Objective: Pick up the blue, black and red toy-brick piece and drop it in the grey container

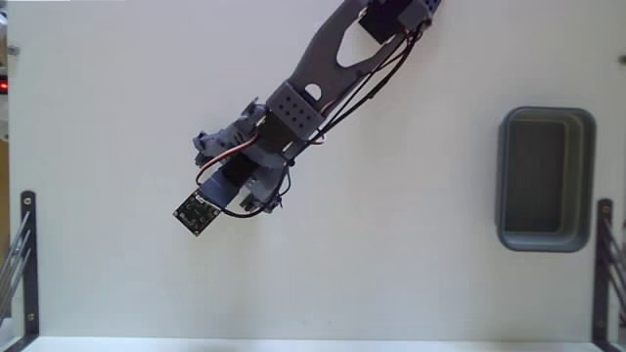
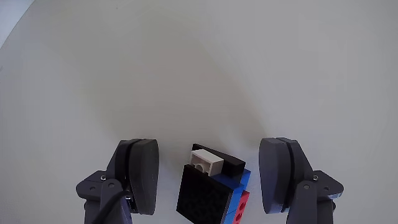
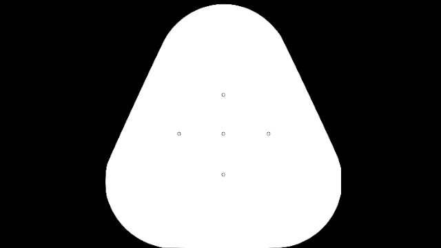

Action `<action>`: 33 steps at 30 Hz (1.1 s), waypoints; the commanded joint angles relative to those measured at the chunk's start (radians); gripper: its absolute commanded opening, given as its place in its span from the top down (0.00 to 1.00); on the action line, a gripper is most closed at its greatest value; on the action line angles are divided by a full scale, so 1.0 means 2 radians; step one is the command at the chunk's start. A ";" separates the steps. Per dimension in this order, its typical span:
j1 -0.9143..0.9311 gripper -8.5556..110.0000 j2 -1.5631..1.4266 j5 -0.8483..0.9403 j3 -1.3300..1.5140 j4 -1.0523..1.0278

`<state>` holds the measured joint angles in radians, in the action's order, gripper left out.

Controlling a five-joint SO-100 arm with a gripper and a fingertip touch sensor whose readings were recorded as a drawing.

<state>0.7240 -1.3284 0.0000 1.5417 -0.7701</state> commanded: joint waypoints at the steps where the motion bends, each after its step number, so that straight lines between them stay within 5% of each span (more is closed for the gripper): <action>1: 0.009 0.10 -0.015 0.000 0.001 0.002; 33: 0.009 0.17 -0.015 0.000 0.001 0.002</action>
<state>0.7240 -1.3284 0.0000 1.5417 -0.7701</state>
